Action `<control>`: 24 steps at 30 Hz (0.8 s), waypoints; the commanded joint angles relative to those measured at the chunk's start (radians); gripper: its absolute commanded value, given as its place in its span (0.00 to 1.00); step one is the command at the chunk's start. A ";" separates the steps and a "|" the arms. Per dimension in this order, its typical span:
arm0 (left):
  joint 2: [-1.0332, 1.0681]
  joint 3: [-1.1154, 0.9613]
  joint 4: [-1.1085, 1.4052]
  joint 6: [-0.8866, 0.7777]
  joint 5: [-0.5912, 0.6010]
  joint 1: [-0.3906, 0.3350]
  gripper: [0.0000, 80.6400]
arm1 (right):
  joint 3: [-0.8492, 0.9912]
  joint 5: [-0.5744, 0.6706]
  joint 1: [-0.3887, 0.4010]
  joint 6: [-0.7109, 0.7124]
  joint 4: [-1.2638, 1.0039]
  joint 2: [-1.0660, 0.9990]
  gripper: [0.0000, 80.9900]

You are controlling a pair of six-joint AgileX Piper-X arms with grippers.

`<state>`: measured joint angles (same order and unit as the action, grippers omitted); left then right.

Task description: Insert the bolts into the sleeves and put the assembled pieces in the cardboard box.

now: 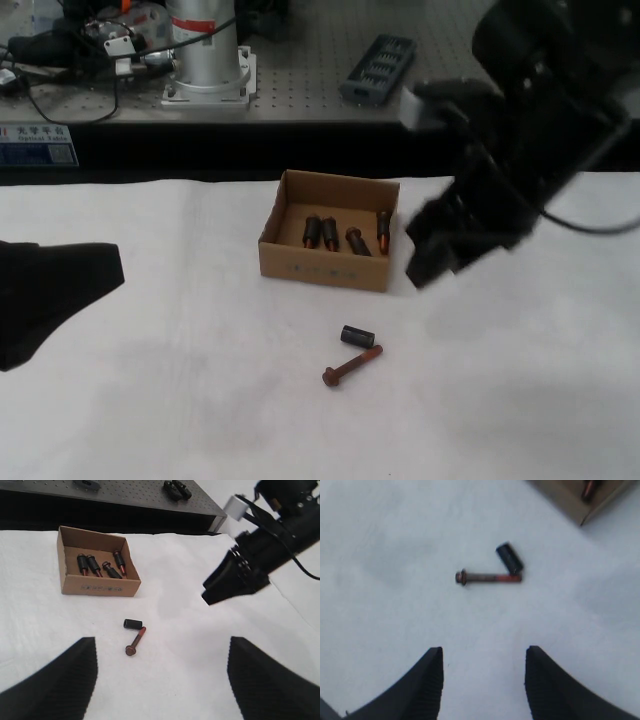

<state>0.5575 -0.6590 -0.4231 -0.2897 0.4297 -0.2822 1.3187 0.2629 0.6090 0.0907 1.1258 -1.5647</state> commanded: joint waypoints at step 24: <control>-0.007 -0.007 -0.122 0.005 -0.005 0.002 0.65 | -0.482 -0.075 0.161 -0.151 -0.175 0.706 0.47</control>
<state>0.5575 -0.6590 -0.5496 -0.2897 0.4297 -0.2822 0.8378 0.1895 0.7666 -0.0521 0.9647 -0.8641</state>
